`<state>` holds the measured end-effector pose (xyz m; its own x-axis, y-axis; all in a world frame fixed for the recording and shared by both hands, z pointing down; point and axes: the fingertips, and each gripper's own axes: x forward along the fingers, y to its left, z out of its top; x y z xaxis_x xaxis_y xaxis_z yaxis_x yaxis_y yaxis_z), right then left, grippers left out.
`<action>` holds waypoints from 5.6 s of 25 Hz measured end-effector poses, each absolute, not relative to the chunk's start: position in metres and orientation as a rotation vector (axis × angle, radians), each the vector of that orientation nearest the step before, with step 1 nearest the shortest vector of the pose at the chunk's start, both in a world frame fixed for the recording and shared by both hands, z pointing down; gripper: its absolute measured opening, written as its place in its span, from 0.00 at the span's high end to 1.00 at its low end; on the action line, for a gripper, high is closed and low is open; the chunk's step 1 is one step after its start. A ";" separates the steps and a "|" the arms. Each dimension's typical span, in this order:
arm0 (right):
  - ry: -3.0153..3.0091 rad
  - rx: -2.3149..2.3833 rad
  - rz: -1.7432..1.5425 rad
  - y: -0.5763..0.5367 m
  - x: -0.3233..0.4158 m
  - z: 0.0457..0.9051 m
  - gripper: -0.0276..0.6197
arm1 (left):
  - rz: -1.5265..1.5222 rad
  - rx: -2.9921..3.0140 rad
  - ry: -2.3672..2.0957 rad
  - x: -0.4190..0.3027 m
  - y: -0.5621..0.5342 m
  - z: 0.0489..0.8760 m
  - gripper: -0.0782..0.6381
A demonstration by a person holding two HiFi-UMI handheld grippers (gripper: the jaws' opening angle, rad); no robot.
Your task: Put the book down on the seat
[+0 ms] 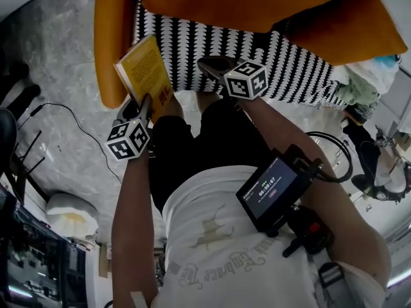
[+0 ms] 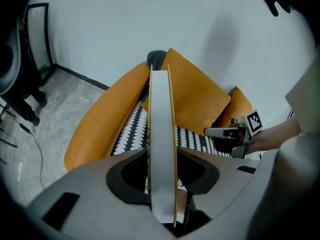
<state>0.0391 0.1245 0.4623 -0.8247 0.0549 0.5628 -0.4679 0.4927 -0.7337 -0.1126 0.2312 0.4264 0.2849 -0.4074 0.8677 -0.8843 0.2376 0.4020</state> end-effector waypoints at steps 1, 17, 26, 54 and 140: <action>-2.212 0.343 1.319 0.124 0.038 0.466 0.93 | 0.509 1.365 -1.316 -0.113 0.230 0.432 0.68; -2.180 0.377 1.392 0.132 0.050 0.487 0.93 | 0.656 1.310 -1.352 -0.141 0.168 0.474 0.68; -2.160 0.410 1.419 0.138 0.068 0.505 0.93 | 0.819 1.234 -1.379 -0.148 0.145 0.507 0.68; -2.103 0.404 1.461 0.176 0.085 0.531 0.93 | 1.089 1.218 -1.371 -0.195 0.126 0.572 0.66; -2.802 0.036 0.651 0.291 -0.070 0.129 0.93 | 0.143 1.690 -1.828 -0.207 0.423 0.185 0.87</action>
